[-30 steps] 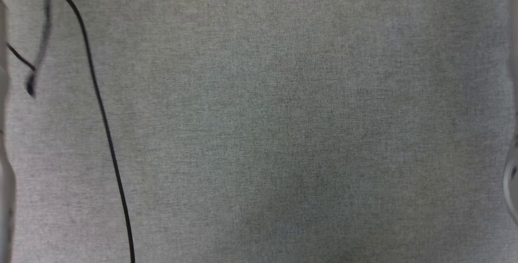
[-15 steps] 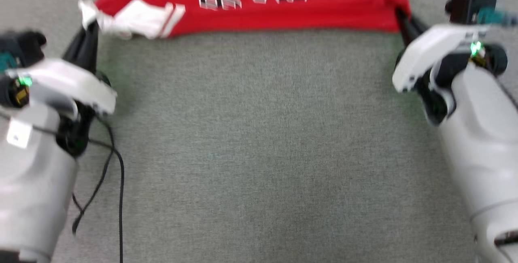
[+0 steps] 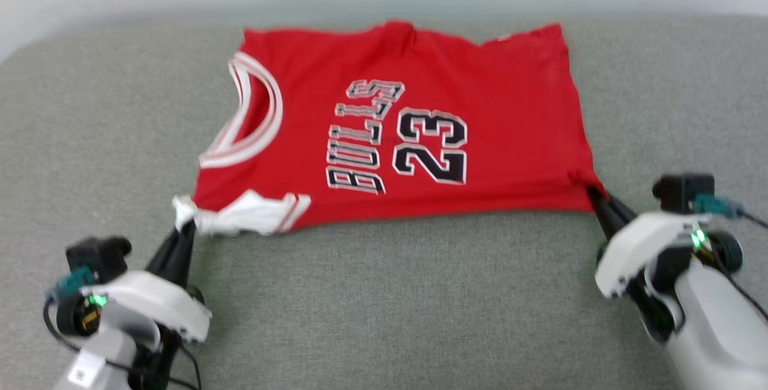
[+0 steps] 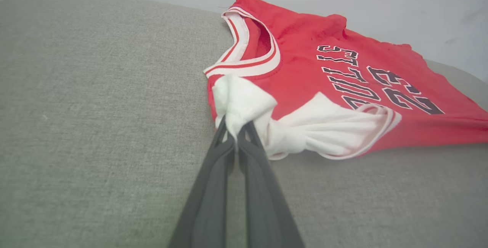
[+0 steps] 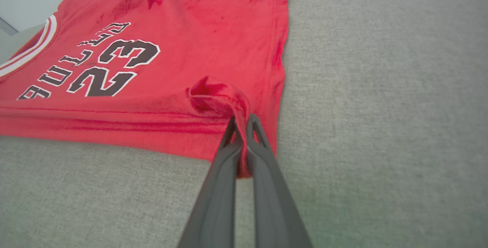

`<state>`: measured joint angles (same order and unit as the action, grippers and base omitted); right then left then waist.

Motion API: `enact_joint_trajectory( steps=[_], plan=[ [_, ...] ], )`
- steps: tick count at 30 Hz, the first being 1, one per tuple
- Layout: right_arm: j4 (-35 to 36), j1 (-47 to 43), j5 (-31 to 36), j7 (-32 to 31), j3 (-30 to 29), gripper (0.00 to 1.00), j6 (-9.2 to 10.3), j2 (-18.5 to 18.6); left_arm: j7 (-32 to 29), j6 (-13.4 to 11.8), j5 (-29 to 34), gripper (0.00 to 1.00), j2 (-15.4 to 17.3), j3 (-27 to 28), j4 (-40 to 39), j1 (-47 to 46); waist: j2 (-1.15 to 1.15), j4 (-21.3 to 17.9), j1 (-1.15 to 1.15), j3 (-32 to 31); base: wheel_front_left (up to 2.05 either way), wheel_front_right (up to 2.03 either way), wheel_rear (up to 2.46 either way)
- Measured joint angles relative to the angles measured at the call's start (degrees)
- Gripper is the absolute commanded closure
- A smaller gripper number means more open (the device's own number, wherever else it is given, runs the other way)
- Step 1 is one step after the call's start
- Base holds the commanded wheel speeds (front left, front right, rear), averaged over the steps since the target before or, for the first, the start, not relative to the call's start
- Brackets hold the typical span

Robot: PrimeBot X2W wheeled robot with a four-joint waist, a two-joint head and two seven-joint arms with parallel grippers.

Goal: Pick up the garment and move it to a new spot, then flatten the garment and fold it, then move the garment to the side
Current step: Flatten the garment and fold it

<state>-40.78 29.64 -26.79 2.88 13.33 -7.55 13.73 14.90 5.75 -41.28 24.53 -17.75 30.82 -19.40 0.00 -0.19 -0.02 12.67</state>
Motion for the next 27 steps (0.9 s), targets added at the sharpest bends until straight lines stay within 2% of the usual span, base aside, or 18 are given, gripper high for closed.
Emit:
enact_joint_trajectory(
  steps=[5, 11, 18, 23, 27],
  plan=[
    [6.56, -9.49, 0.07, -1.85, -2.42, 1.0, -0.01, 0.76, -0.46, -1.38, -0.59, 1.0, 0.13, -0.12, -4.37, 7.08, 0.0, 0.72, 0.0, -3.76, 0.0, 0.0, 0.0],
    [18.13, -22.95, 1.89, -6.26, -9.45, 1.0, -0.02, 0.43, -3.96, -3.75, -2.96, 1.0, 0.77, -0.08, -11.57, 15.14, 0.0, 2.05, 0.0, -7.38, 0.0, 0.0, 0.0],
    [32.21, -36.58, 5.77, -14.97, -17.33, 1.0, -0.02, -4.65, -9.42, -7.34, -5.61, 1.0, 2.92, 0.42, -20.84, 23.47, 0.0, 3.36, 0.0, -9.76, 0.0, 0.0, 0.0],
    [39.52, -41.59, 7.8, -20.42, -19.48, 1.0, -0.01, -7.09, -12.83, -9.34, -7.83, 1.0, 4.33, 1.46, -26.8, 26.44, 0.0, 3.75, 0.01, -10.3, 0.0, 0.0, 0.0],
    [42.13, -41.37, 9.12, -22.57, -20.17, 1.0, 0.0, -7.82, -13.21, -9.54, -7.23, 1.0, 4.9, 1.34, -28.48, 25.02, 0.0, 3.56, 0.01, -10.04, 0.0, 0.0, 0.0]
  ],
)
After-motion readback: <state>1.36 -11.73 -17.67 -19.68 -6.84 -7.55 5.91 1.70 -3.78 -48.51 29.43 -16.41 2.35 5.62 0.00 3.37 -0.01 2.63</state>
